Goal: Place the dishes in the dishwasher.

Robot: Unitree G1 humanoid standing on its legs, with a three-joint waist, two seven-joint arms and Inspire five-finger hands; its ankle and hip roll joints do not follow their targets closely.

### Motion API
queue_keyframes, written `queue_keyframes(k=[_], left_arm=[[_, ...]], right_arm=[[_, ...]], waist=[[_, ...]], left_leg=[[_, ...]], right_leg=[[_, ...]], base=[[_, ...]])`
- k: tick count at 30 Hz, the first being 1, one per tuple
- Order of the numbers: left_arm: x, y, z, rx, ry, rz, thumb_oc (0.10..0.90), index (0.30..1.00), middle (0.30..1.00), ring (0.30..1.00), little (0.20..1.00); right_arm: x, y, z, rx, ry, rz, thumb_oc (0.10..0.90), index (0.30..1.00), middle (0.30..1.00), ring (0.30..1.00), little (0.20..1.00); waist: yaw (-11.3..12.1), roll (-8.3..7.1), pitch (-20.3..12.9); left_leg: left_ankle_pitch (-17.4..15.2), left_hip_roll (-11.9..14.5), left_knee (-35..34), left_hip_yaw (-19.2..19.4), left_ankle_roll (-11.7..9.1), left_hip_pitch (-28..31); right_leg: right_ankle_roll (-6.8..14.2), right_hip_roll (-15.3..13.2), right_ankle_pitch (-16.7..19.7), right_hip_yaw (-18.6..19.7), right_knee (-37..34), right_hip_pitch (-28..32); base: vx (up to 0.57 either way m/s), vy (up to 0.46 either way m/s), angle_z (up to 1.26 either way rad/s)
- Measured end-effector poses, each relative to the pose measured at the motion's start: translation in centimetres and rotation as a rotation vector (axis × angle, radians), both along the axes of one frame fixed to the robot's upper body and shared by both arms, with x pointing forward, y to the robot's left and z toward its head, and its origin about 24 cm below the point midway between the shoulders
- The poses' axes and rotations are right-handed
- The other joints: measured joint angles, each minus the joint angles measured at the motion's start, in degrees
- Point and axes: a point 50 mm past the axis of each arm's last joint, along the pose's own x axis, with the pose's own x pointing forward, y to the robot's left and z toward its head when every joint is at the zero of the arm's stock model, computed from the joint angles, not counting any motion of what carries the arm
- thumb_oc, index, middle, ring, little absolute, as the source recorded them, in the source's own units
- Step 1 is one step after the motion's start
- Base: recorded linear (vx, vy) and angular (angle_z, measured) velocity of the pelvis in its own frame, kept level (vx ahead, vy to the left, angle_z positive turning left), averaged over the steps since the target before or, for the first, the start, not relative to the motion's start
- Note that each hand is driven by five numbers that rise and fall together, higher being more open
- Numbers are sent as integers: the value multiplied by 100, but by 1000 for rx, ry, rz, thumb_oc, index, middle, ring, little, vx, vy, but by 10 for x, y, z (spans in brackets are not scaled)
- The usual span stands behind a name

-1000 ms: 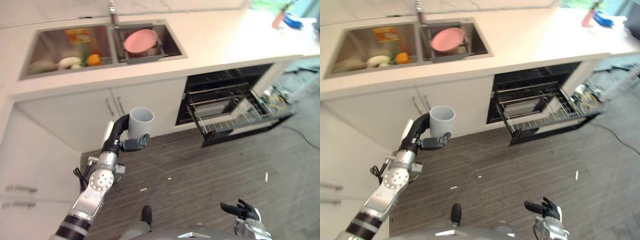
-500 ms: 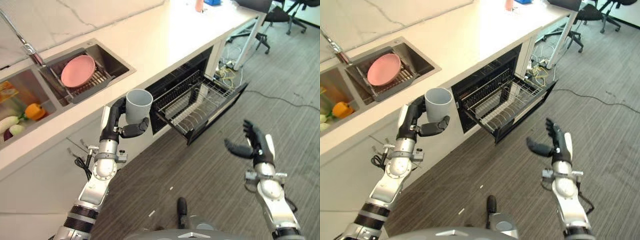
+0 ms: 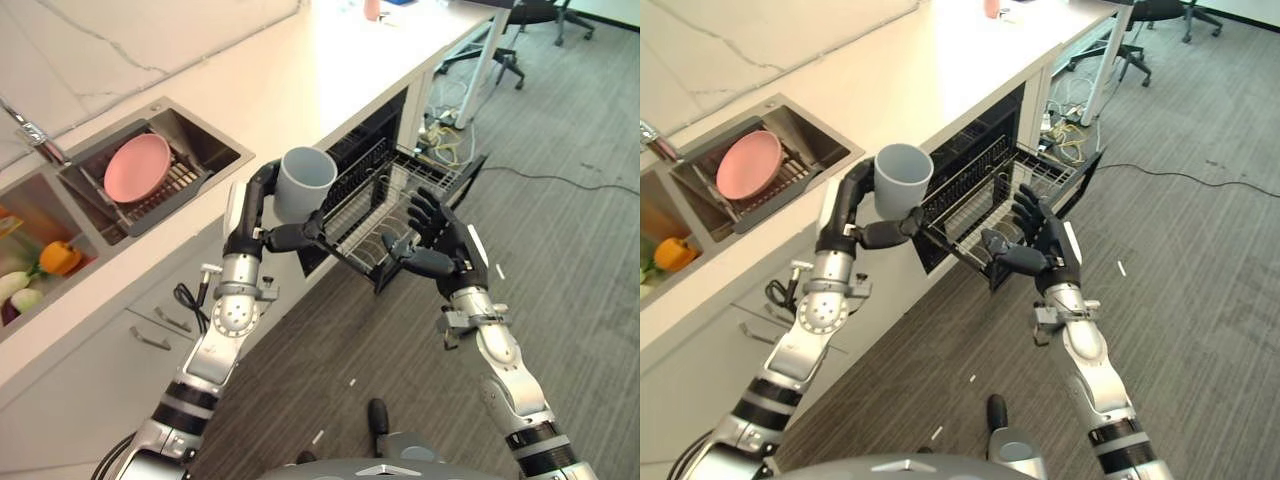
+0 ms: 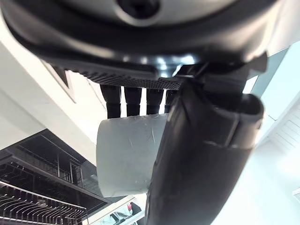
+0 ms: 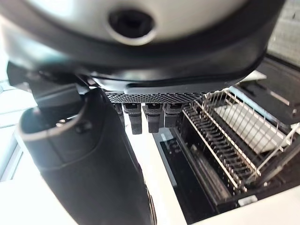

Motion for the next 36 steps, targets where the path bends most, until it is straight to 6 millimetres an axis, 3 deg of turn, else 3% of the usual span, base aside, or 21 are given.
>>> queue_keyframes(k=[12, 23, 32, 35, 36], left_arm=[[-11, -42, -12, 140, -7, -136, 400, 300, 300, 300, 300], [-10, -39, -14, 179, -8, -124, 400, 300, 300, 300, 300], [-9, -37, -19, 236, 2, -116, 400, 300, 300, 300, 300], [-11, -43, -23, 273, -6, -119, 400, 300, 300, 300, 300], [-11, -49, -26, 213, 15, -103, 400, 300, 300, 300, 300]], right_arm=[[3, 21, 5, 105, -1, 58, 800, 900, 900, 900, 900], [0, 31, 3, 98, 18, 121, 800, 900, 900, 900, 900], [-5, 49, -4, 126, 61, 193, 800, 900, 900, 900, 900], [-8, 54, -7, 166, 89, 227, 800, 900, 900, 900, 900], [-7, 48, -7, 155, 91, 217, 800, 900, 900, 900, 900]], waist=[[19, 140, -16], [162, 133, -16], [225, 24, -64], [292, -102, -127], [333, -111, -140]], left_leg=[[30, 103, -37, -179, 9, -71], [34, 115, -22, -273, 4, 52], [40, 120, -38, -290, 3, 12], [54, 126, -9, -365, -13, 10], [59, 111, -17, -439, -5, 1]], right_leg=[[10, 61, -8, -195, -4, 38], [-11, 63, -12, -278, -3, 179], [-17, 61, -9, -304, -1, 192], [-48, 64, -27, -386, 0, 185], [-34, 37, -37, -417, -7, 202]], base=[[14, 2, 8], [4, 9, 4], [-4, -2, 1], [-25, -6, 14], [-23, -10, 28]])
